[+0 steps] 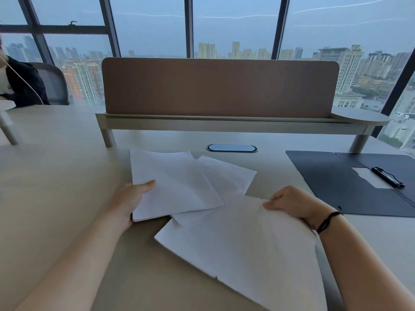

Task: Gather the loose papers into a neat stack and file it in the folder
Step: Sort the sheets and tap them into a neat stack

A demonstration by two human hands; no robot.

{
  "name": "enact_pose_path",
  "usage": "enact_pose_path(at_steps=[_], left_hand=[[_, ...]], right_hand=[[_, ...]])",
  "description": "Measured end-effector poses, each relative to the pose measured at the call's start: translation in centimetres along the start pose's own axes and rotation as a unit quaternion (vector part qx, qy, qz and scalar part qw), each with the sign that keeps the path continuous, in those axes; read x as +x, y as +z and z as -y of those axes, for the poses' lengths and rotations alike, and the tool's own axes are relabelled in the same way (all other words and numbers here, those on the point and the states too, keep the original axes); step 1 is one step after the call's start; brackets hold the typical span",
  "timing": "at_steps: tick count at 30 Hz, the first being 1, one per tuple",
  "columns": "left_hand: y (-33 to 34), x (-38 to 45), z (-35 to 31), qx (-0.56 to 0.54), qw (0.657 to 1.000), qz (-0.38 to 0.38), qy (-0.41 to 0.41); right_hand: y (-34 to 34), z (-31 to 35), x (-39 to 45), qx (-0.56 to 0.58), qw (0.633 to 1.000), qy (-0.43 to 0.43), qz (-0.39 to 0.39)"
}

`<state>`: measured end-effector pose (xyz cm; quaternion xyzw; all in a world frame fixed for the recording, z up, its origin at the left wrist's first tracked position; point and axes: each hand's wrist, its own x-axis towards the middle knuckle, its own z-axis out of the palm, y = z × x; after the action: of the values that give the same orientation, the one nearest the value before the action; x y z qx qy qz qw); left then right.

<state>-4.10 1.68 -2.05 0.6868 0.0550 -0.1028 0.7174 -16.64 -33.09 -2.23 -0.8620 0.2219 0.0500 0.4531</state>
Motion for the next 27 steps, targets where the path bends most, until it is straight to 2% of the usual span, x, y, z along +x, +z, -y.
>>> enact_pose_path(at_steps=[2,6,12,16,21,27], left_hand=[[-0.2,0.0,-0.1,-0.004,1.0,0.0,-0.007],[-0.5,0.3,-0.1,-0.012,1.0,0.009,-0.016],[-0.2,-0.3,-0.2,-0.012,0.995,0.101,-0.021],[-0.1,-0.4,-0.2,-0.024,0.991,0.127,-0.013],[-0.8,-0.1,-0.3,-0.085,0.986,0.146,0.002],[-1.4,0.2,-0.2,-0.098,0.982,0.162,-0.016]], right_hand=[[-0.5,-0.4,0.4,0.037,0.998,0.016,-0.055],[-0.4,-0.7,0.9,0.126,0.985,0.042,-0.114],[0.9,-0.5,1.6,0.22,0.96,0.042,-0.17],[1.9,-0.6,2.1,0.289,0.933,0.04,-0.211],[5.3,1.7,1.0,0.321,0.933,0.021,-0.16],[8.4,4.3,-1.2,0.301,0.953,0.017,-0.037]])
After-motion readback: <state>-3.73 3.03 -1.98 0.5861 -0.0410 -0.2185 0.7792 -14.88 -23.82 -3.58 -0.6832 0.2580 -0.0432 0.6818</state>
